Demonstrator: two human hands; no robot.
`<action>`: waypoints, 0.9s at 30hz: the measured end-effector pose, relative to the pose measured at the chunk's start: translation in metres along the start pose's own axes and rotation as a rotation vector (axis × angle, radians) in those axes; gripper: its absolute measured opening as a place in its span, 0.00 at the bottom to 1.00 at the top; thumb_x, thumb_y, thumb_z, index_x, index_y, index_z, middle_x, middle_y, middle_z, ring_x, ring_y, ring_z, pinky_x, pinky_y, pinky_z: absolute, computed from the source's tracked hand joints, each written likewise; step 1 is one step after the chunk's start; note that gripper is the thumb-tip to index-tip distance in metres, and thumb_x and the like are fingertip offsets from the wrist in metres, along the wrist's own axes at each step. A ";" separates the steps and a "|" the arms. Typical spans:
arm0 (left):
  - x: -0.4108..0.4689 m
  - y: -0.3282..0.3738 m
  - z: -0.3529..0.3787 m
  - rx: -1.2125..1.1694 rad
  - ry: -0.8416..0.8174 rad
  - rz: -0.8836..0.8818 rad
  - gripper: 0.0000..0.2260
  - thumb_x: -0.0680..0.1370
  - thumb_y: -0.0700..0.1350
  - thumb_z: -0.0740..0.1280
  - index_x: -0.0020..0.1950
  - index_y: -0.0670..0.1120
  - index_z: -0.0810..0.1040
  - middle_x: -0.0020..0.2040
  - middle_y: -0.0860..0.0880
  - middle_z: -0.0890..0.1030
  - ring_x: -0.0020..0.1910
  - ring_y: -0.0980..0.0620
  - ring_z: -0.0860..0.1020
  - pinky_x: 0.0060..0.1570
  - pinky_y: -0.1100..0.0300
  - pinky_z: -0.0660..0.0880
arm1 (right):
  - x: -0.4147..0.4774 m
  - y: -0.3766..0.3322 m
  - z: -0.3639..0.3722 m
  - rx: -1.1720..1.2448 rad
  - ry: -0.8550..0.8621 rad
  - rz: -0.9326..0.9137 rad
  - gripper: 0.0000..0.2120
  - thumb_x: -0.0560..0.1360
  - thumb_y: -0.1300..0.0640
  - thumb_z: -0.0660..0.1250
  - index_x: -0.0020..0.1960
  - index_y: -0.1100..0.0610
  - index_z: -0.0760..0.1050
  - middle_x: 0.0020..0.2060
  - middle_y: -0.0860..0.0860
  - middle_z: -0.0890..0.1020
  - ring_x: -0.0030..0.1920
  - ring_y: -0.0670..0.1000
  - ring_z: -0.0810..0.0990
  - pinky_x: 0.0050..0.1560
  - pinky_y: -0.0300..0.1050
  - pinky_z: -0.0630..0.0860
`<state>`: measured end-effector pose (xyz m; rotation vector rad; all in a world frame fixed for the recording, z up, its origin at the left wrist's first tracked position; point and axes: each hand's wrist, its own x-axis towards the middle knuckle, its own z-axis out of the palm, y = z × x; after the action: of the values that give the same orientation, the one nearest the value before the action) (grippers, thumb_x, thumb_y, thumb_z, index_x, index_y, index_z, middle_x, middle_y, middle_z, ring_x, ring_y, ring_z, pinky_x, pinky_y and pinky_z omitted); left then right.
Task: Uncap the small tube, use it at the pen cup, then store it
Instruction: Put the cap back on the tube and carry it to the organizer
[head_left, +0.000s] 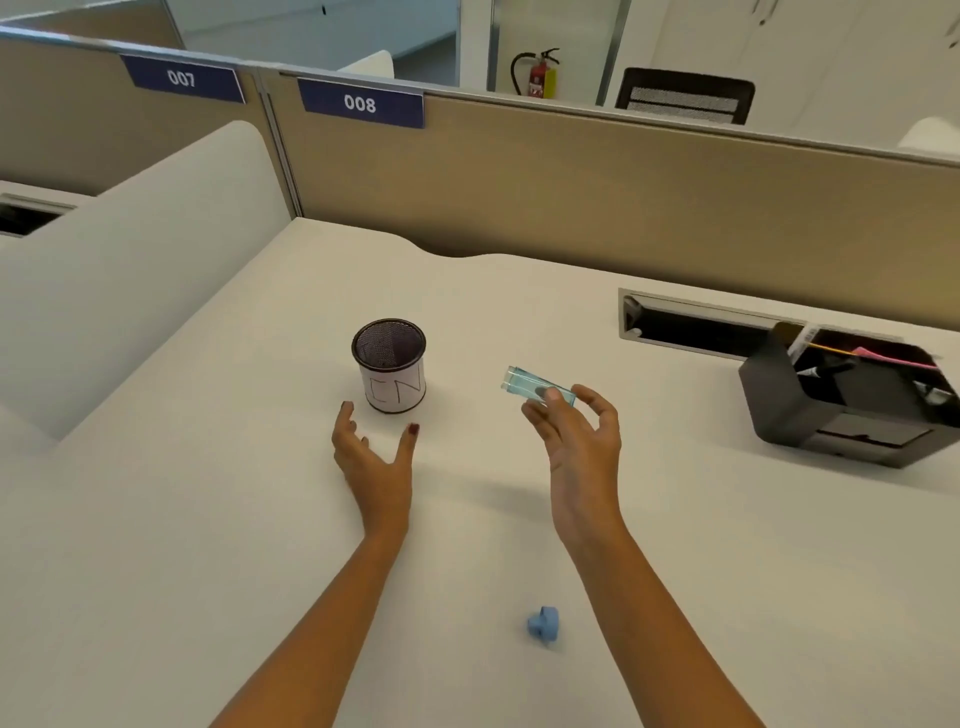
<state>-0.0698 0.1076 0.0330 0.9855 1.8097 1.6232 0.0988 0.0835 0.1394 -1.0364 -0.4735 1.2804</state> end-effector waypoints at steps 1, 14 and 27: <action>-0.010 0.002 -0.002 -0.003 -0.002 -0.028 0.33 0.73 0.46 0.73 0.73 0.47 0.60 0.69 0.44 0.67 0.65 0.46 0.68 0.64 0.53 0.68 | -0.006 -0.002 -0.007 0.001 0.012 -0.001 0.13 0.77 0.60 0.69 0.58 0.53 0.71 0.48 0.57 0.85 0.44 0.51 0.86 0.62 0.49 0.77; -0.148 0.015 -0.016 0.238 -0.847 0.196 0.11 0.75 0.46 0.69 0.57 0.49 0.78 0.57 0.57 0.75 0.56 0.56 0.75 0.60 0.68 0.70 | -0.078 0.009 -0.097 0.008 0.190 0.097 0.17 0.76 0.61 0.70 0.64 0.62 0.73 0.50 0.57 0.85 0.44 0.51 0.87 0.53 0.44 0.81; -0.164 0.028 -0.020 0.311 -0.780 0.046 0.08 0.71 0.42 0.74 0.50 0.48 0.84 0.47 0.52 0.83 0.42 0.60 0.79 0.43 0.79 0.70 | -0.113 0.015 -0.123 0.053 0.262 0.088 0.16 0.76 0.61 0.71 0.62 0.60 0.75 0.52 0.59 0.85 0.43 0.51 0.87 0.49 0.43 0.80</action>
<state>0.0188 -0.0343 0.0485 1.5340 1.4902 0.7867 0.1569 -0.0670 0.0934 -1.1708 -0.1951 1.2059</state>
